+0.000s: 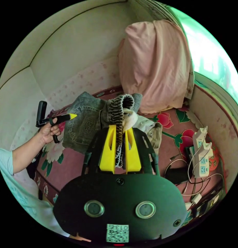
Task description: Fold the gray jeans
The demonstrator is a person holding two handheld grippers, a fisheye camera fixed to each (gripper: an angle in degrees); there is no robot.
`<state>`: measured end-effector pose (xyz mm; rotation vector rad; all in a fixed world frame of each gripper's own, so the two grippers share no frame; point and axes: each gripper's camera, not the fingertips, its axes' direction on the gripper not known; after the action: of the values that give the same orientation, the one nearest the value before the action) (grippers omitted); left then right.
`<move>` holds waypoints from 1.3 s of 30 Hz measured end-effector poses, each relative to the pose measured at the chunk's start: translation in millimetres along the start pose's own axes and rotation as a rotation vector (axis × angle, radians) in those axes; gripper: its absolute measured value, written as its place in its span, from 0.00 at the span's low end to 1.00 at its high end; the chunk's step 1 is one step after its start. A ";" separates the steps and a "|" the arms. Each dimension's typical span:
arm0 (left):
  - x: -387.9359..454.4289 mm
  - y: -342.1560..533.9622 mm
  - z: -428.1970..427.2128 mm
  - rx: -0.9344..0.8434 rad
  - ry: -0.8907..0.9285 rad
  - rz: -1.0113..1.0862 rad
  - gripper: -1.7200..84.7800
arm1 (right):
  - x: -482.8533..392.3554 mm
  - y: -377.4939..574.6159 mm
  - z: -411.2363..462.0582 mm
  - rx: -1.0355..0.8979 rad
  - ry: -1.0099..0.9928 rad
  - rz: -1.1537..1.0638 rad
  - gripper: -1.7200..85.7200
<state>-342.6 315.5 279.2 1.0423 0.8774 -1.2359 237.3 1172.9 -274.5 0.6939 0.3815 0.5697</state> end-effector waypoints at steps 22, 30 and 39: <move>-68.3 182.0 15.4 0.008 -0.168 -0.157 0.10 | 4.5 49.3 141.1 0.069 -0.091 0.337 0.15; -27.0 575.3 -163.5 -0.153 -0.264 -0.578 0.10 | -226.5 145.7 113.5 -0.061 -0.057 0.089 0.06; 11.4 901.3 -354.8 0.061 -0.506 -1.106 0.10 | -598.8 172.4 247.6 -0.297 -0.505 -0.314 0.03</move>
<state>558.8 670.0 286.8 0.1676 1.0263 -2.3167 -168.5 797.4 104.9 0.4559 -0.0691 0.1351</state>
